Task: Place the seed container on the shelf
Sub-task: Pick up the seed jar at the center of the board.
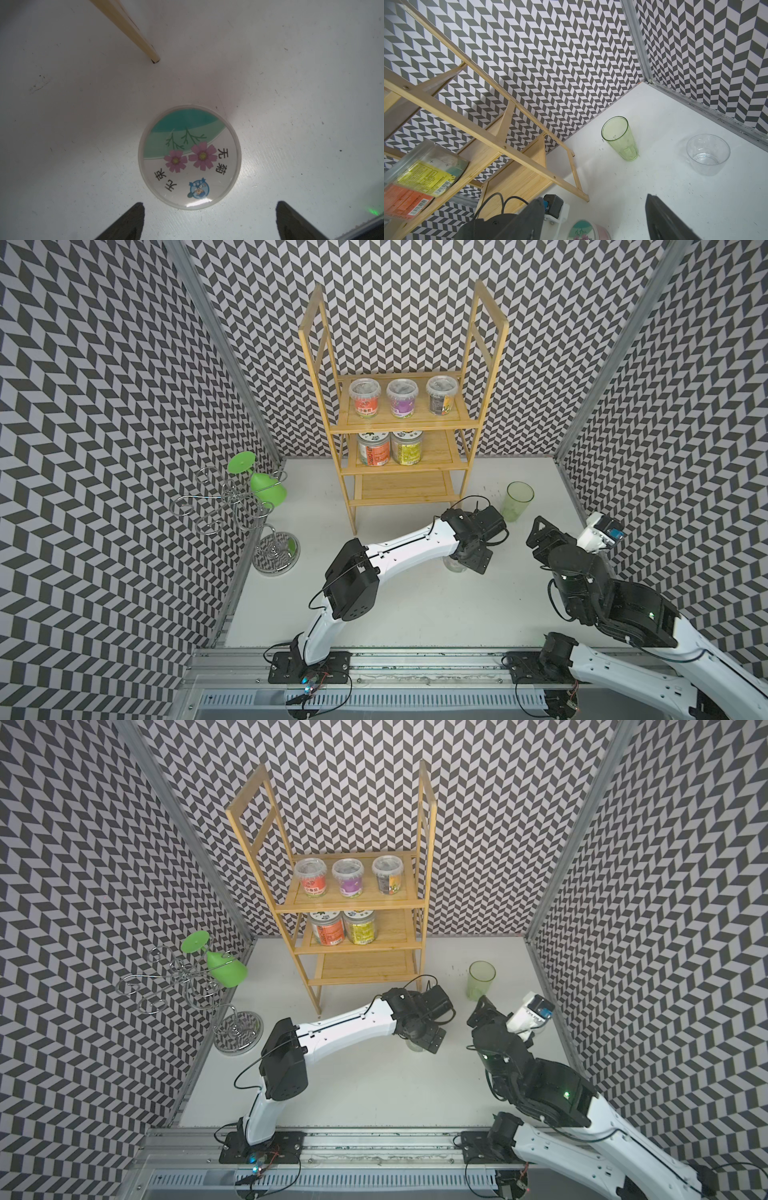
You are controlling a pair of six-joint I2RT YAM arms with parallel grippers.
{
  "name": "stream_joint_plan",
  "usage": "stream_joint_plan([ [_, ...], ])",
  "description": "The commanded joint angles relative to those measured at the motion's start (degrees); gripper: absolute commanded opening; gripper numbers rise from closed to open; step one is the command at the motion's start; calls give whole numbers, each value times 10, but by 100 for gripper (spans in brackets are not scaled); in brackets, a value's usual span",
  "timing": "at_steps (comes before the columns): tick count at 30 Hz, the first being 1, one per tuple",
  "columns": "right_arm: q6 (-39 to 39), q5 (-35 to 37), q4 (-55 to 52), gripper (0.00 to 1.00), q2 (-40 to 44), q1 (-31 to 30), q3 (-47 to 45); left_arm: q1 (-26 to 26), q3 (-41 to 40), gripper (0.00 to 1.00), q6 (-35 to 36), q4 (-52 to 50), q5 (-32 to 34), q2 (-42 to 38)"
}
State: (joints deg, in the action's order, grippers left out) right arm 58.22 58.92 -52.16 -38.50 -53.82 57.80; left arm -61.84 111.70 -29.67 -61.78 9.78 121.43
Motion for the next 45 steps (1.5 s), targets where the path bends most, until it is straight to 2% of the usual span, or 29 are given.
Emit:
stream_joint_plan([
  [1, 5, 5, 7, 80, 7, 3, -6, 5, 25, 100, -1, -8, 9, 14],
  [13, 11, 9, 10, 80, 25, 3, -17, 26, 44, 99, 5, -10, 9, 46],
  [40, -15, 17, 10, 79, 53, 3, -22, 28, 103, 99, 13, -24, -2, 116],
  [45, -19, 25, 10, 78, 57, 3, -21, 28, 106, 94, 12, -32, 5, 112],
])
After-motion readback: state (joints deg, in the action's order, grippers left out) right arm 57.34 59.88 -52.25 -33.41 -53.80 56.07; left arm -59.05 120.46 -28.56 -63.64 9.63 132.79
